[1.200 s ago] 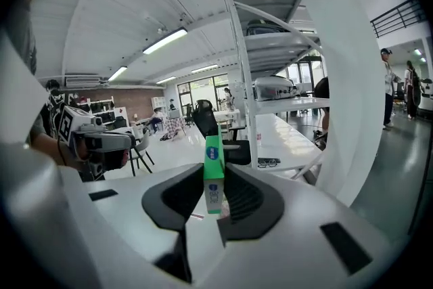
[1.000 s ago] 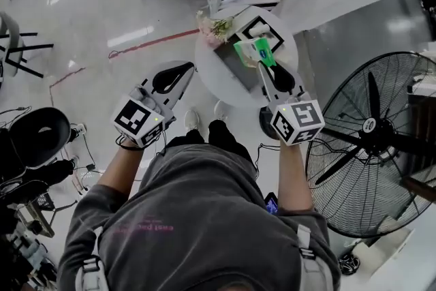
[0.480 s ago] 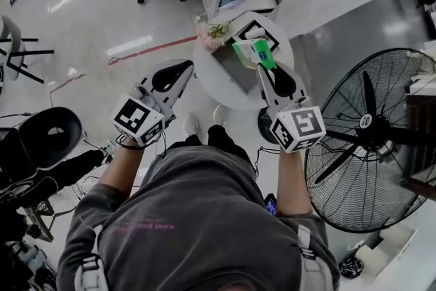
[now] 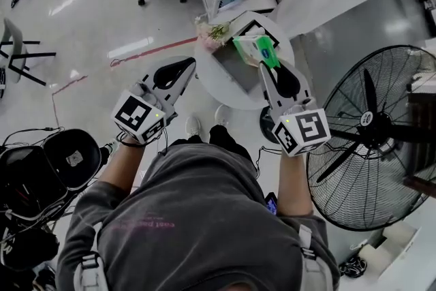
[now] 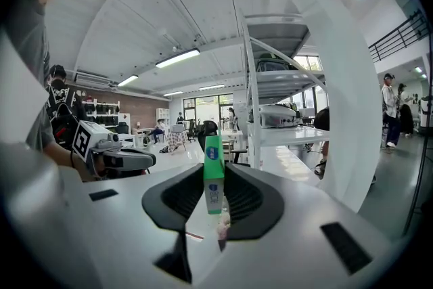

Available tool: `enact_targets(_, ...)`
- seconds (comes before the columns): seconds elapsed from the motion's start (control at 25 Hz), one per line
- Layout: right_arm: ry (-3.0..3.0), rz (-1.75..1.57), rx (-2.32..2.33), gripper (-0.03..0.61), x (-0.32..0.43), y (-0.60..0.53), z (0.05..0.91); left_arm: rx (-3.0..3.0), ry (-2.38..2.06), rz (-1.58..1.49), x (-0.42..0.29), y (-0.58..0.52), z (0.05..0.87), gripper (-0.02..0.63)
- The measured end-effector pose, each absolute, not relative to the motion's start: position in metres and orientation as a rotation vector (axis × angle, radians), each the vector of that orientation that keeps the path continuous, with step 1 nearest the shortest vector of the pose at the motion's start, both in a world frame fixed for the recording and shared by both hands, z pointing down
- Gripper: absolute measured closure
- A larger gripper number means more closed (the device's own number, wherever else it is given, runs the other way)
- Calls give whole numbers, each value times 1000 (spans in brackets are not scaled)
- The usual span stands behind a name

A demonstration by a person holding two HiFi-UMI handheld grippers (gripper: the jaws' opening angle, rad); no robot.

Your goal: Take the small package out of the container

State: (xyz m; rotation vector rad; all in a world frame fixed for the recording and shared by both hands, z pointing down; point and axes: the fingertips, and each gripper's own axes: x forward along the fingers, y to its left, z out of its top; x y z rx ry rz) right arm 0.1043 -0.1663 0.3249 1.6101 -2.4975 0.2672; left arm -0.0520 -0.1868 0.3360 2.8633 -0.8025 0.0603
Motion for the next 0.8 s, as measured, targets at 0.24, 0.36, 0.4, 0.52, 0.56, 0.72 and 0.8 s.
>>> enact_targets(0.24, -2496, 265, 1610, 480, 105, -160, 322, 2873, -792, 60, -46, -183, 327, 598)
enact_targets(0.36, -2492, 259, 1606, 480, 106, -161, 324, 2876, -787, 57, -43, -184, 326, 598)
enact_targets(0.4, -2492, 258, 1605, 480, 106, -161, 325, 2876, -787, 58, -42, -184, 327, 598)
enact_targets(0.52, -2498, 258, 1597, 480, 110, -157, 327, 2878, -794, 60, -38, -178, 327, 598)
enact_targets(0.56, -2504, 255, 1592, 480, 111, -153, 327, 2880, -799, 60, -37, -173, 326, 598)
enact_targets(0.72, -2517, 248, 1575, 480, 114, -141, 328, 2887, -820, 64, -33, -158, 324, 598)
enact_targets(0.8, -2507, 257, 1577, 480, 112, -147, 330, 2882, -808, 60, -34, -165, 327, 598)
